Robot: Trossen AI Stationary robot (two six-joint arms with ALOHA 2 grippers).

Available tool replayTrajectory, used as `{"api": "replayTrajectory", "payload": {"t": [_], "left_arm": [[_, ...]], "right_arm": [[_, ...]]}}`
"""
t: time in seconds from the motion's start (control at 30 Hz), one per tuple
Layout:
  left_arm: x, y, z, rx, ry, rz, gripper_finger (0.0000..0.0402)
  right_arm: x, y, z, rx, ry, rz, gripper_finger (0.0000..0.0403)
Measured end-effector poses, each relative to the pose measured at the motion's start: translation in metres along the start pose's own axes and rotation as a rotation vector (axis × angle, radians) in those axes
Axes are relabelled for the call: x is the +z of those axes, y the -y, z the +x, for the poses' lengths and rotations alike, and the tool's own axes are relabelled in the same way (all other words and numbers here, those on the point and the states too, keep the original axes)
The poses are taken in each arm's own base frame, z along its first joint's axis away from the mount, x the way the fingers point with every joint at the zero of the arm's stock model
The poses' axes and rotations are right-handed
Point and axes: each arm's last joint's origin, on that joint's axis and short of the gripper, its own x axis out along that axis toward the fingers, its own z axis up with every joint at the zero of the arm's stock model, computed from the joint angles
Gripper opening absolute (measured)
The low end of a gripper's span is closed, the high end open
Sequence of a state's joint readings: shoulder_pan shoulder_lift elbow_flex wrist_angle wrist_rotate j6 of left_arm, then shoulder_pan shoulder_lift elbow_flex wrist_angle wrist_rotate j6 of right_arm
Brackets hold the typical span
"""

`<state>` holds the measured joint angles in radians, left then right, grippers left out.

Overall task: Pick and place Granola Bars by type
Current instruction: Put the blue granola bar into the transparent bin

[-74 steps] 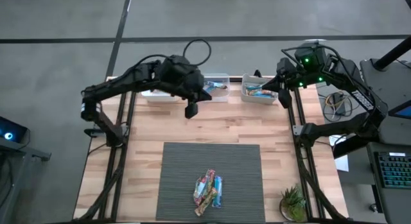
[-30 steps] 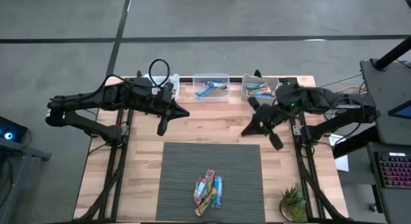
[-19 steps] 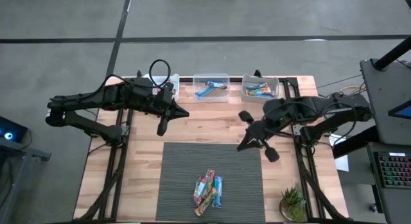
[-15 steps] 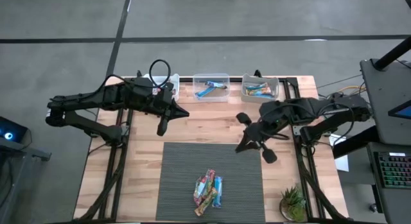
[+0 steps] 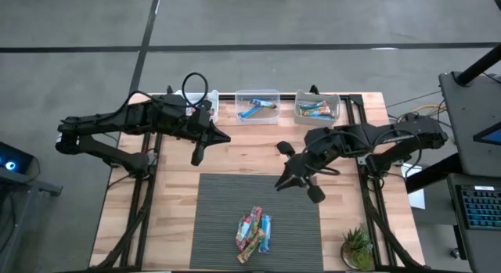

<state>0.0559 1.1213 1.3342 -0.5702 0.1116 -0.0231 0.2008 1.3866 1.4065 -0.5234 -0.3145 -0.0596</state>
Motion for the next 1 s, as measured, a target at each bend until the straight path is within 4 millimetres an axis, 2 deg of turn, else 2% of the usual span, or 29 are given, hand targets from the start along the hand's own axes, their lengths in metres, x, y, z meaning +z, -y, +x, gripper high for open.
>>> {"api": "replayTrajectory", "payload": {"t": [0.37, 0.53, 0.77, 1.0], "left_arm": [[0.0, 0.0, -0.004, 0.0, 0.001, 0.029, 0.0], [0.0, 0.001, -0.007, 0.0, 0.008, 0.056, 0.0], [0.001, 0.001, -0.008, 0.001, 0.011, 0.064, 0.0], [0.0, 0.001, -0.008, 0.001, 0.008, 0.109, 0.0]], "right_arm": [[0.012, 0.005, 0.017, 0.003, -0.003, 0.055, 0.0154], [0.013, 0.005, 0.024, 0.01, -0.054, 0.036, 0.0193], [0.013, 0.005, 0.025, 0.016, -0.107, -0.018, 0.0215], [0.008, -0.001, 0.026, 0.051, -0.163, -0.2, 0.0217]]}}
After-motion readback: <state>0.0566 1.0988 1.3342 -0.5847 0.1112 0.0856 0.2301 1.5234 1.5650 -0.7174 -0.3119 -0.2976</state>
